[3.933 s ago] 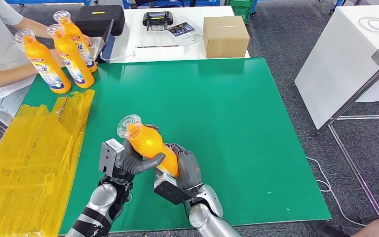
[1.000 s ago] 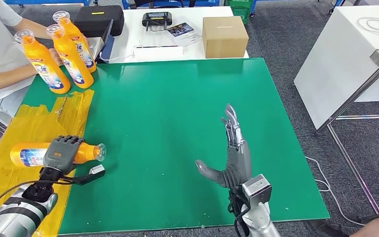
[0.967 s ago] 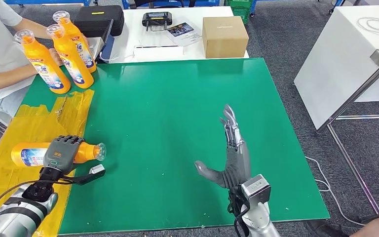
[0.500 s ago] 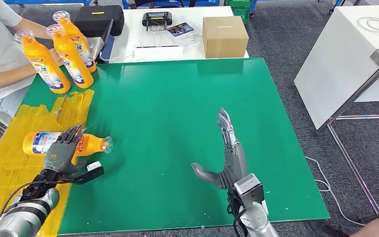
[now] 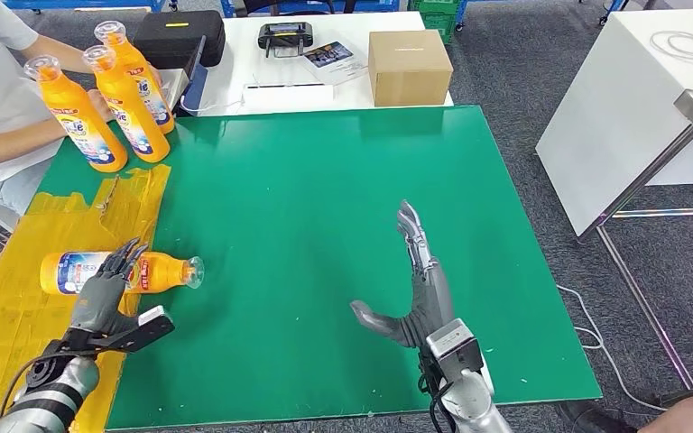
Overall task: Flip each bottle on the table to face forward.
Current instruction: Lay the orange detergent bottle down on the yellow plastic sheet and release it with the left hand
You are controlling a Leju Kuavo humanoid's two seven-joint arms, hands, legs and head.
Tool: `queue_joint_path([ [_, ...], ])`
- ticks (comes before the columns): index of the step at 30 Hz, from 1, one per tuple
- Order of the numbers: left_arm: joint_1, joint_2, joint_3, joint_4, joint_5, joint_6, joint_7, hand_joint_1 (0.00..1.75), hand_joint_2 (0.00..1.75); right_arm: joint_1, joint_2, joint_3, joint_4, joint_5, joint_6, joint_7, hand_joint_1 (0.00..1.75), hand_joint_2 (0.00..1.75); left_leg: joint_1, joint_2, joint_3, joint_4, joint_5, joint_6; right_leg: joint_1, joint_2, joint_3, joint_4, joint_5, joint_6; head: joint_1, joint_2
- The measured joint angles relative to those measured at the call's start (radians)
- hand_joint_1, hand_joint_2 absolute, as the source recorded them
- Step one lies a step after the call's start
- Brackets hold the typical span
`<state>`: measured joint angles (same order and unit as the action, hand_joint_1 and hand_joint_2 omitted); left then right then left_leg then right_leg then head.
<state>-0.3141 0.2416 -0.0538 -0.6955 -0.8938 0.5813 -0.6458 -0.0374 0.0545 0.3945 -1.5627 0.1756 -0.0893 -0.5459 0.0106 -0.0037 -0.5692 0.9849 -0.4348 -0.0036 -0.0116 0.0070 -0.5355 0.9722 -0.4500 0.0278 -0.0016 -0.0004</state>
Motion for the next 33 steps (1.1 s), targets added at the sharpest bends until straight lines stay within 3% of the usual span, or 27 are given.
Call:
queue_joint_path([
  [5, 0.162, -0.011, 0.039, -0.234, 0.232, -0.002, -0.045, 0.0, 1.75, 0.019, -0.007, -0.004, -0.003, 0.003, -0.001, 0.0, 0.0, 1.75, 0.0, 0.0, -0.001, 0.0, 0.0, 0.0, 0.0, 0.001, -0.002, 0.0, 0.0, 0.0, 0.0, 0.0],
  [8, 0.243, -0.022, 0.034, -0.402, 0.411, 0.028, -0.053, 0.0, 1.75, 0.035, -0.011, -0.012, -0.01, 0.005, -0.001, 0.006, 0.0, 1.75, 0.0, -0.001, -0.003, 0.0, 0.0, 0.0, 0.0, 0.0, -0.003, 0.0, 0.0, 0.0, 0.0, 0.0],
  [12, 0.363, -0.042, 0.02, -0.665, 0.53, 0.059, -0.057, 0.0, 1.75, 0.06, -0.014, -0.027, -0.026, 0.007, -0.001, 0.012, 0.0, 1.75, 0.0, 0.0, -0.004, 0.0, -0.001, 0.0, 0.0, 0.001, -0.004, -0.001, 0.0, 0.0, 0.0, 0.0],
  [16, 0.417, -0.085, 0.01, -0.878, 0.653, -0.018, -0.058, 0.0, 1.75, 0.078, -0.011, -0.037, -0.042, 0.017, -0.005, 0.016, 0.0, 1.75, 0.0, -0.002, -0.005, 0.0, 0.0, 0.0, -0.001, -0.001, -0.004, -0.001, 0.0, 0.0, 0.0, 0.0],
  [21, 0.448, -0.12, 0.008, -1.013, 0.679, -0.082, -0.058, 0.0, 1.75, 0.093, -0.01, -0.046, -0.057, 0.029, -0.014, 0.017, 0.0, 1.75, 0.0, -0.001, -0.004, 0.0, 0.0, 0.0, -0.001, -0.001, -0.004, -0.001, 0.0, 0.0, 0.0, 0.0],
  [23, 0.46, -0.134, 0.009, -1.04, 0.688, -0.138, -0.056, 0.0, 1.75, 0.103, -0.007, -0.052, -0.064, 0.057, -0.044, 0.022, 0.0, 1.75, 0.0, -0.002, -0.004, 0.0, 0.0, 0.0, -0.001, -0.001, -0.003, -0.001, 0.0, 0.0, 0.0, 0.0],
  [25, 0.481, -0.162, 0.013, -1.055, 0.697, -0.253, -0.04, 0.0, 1.75, 0.126, -0.001, -0.064, -0.079, 0.102, -0.094, 0.033, 0.0, 1.75, 0.0, -0.002, -0.004, 0.0, -0.001, 0.0, -0.001, -0.001, -0.003, -0.001, 0.0, 0.0, 0.0, 0.0],
  [29, 0.546, -0.258, 0.022, -1.06, 0.694, -0.507, 0.041, 0.0, 1.75, 0.221, 0.009, -0.101, -0.142, 0.14, -0.142, 0.046, 0.0, 1.75, -0.001, -0.002, -0.005, 0.0, -0.002, 0.001, -0.001, -0.001, -0.005, -0.001, -0.001, 0.0, 0.0, 0.0],
  [33, 0.598, -0.304, -0.015, -1.059, 0.728, -0.605, 0.118, 0.0, 1.75, 0.299, 0.019, -0.134, -0.187, 0.116, -0.134, 0.05, 0.0, 1.75, -0.002, -0.001, -0.006, 0.0, -0.003, 0.002, -0.002, -0.001, -0.005, -0.002, -0.001, 0.0, 0.0, 0.0],
])
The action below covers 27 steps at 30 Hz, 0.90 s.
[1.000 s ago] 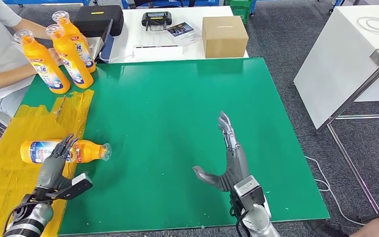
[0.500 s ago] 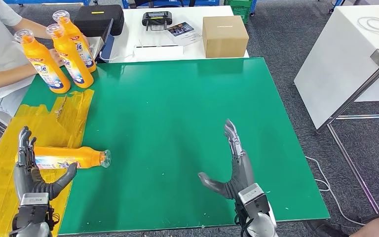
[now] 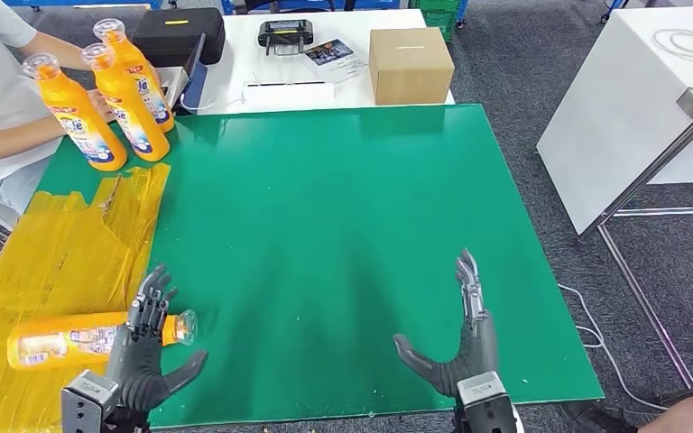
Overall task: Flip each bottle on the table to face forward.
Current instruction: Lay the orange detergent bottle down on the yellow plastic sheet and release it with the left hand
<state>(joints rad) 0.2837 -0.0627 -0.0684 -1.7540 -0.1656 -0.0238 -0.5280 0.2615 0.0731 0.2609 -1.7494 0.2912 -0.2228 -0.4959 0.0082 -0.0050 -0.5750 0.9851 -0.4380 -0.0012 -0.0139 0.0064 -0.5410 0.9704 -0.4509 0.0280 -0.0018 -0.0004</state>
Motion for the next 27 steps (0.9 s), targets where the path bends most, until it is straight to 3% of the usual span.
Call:
queue_joint_path([
  [5, 0.021, -0.009, -0.063, 0.012, 0.02, -0.019, 0.046, 0.0, 1.75, 0.03, 0.014, -0.01, -0.017, 0.001, -0.008, 0.005, 0.0, 1.75, 0.001, 0.0, 0.001, 0.0, 0.0, 0.0, 0.0, 0.0, 0.001, 0.0, 0.0, 0.0, 0.0, 0.0],
  [12, -0.011, -0.006, -0.139, 0.056, 0.028, -0.006, 0.084, 0.0, 1.75, 0.023, 0.02, -0.011, -0.009, -0.007, -0.001, 0.034, 0.0, 1.75, 0.001, 0.0, 0.002, 0.0, 0.001, 0.0, 0.001, 0.0, 0.003, 0.0, 0.0, 0.0, 0.0, 0.0],
  [27, -0.042, 0.006, -0.174, 0.081, 0.045, -0.008, 0.089, 0.0, 1.75, 0.013, 0.025, -0.006, 0.004, -0.009, 0.005, 0.051, 0.0, 1.75, 0.001, 0.0, 0.002, 0.0, 0.001, 0.0, 0.001, 0.0, 0.003, 0.0, 0.0, 0.0, 0.0, 0.0],
])
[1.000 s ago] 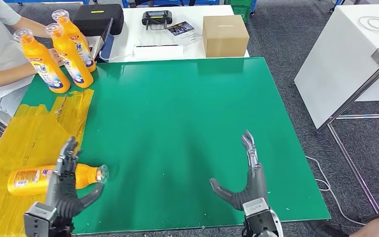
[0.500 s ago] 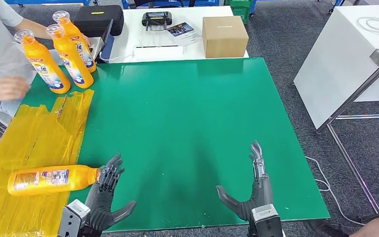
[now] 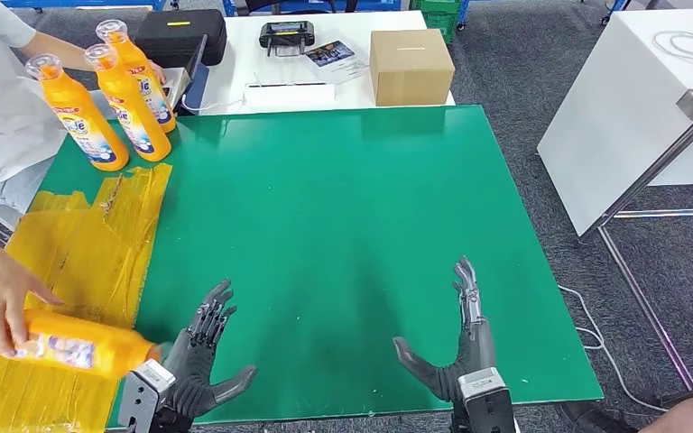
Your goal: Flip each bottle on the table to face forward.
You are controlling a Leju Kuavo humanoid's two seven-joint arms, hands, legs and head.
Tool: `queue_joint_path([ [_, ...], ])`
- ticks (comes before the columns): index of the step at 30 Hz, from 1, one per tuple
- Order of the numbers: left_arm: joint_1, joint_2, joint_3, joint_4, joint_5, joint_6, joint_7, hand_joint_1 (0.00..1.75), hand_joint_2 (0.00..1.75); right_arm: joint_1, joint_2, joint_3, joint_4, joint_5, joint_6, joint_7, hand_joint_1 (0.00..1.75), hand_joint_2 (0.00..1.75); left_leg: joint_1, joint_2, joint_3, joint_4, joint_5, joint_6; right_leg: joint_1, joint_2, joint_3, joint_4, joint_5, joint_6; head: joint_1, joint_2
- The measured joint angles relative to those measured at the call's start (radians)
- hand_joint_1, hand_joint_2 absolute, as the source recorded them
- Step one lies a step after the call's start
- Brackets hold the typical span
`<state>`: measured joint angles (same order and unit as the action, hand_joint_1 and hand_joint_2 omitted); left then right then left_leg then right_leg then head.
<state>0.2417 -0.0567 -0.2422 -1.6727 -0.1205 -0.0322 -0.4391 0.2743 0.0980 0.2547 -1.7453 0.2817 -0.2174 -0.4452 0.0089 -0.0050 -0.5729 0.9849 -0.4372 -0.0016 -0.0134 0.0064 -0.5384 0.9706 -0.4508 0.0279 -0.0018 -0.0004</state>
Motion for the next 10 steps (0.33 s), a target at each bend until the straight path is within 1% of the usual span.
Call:
queue_joint_path([
  [4, -0.015, 0.0, -0.004, 0.001, 0.042, -0.032, -0.027, 0.0, 1.75, -0.015, 0.0, 0.014, 0.008, 0.024, -0.009, 0.001, 0.0, 1.75, 0.0, 0.0, 0.0, 0.0, 0.0, 0.0, 0.0, 0.0, 0.0, 0.0, 0.0, 0.0, 0.0, 0.0],
  [10, -0.033, -0.002, -0.003, 0.005, 0.069, -0.05, -0.033, 0.0, 1.75, -0.031, 0.0, 0.037, 0.022, 0.026, -0.001, 0.001, 0.0, 1.75, 0.0, 0.0, 0.0, 0.0, 0.0, 0.0, 0.0, 0.0, 0.0, 0.0, 0.0, 0.0, 0.0, 0.0],
])
